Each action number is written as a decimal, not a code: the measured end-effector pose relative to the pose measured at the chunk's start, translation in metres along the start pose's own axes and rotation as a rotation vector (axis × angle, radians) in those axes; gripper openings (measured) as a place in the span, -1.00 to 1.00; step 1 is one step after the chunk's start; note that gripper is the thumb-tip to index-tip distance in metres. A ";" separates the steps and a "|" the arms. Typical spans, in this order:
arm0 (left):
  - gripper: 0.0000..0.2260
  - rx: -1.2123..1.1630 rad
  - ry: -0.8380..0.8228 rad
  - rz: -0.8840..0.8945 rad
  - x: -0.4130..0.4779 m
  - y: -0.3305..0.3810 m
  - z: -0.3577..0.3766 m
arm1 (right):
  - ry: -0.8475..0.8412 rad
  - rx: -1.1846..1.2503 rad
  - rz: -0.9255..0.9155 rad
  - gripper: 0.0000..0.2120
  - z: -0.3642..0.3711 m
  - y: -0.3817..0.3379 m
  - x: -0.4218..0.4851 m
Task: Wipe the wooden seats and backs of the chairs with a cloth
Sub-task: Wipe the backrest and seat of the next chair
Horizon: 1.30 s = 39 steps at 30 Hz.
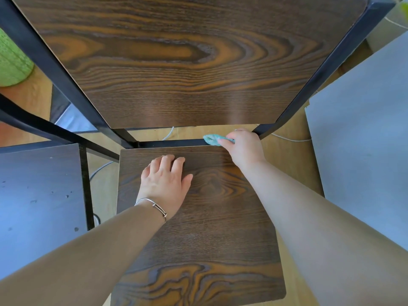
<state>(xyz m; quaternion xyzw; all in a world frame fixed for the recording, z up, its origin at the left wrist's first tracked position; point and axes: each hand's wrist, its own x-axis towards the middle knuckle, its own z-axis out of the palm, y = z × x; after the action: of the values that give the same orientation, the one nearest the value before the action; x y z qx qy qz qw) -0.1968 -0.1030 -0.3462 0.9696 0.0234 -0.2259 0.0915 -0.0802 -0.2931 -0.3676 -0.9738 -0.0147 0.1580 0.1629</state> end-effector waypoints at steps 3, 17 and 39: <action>-0.52 -0.005 0.006 0.001 0.001 0.002 0.001 | 0.014 -0.042 0.007 -0.63 0.000 -0.002 0.000; -0.52 -0.032 0.056 -0.073 -0.009 -0.040 0.001 | -0.236 -0.170 0.190 -0.61 0.007 -0.044 0.028; -0.53 -0.112 0.125 -0.200 -0.060 -0.122 -0.011 | -0.340 -0.122 -0.138 -0.64 0.051 -0.180 0.010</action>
<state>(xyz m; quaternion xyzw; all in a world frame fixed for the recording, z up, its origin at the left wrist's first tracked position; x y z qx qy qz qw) -0.2564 0.0187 -0.3305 0.9680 0.1384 -0.1711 0.1207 -0.0825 -0.1056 -0.3585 -0.9378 -0.1182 0.3076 0.1091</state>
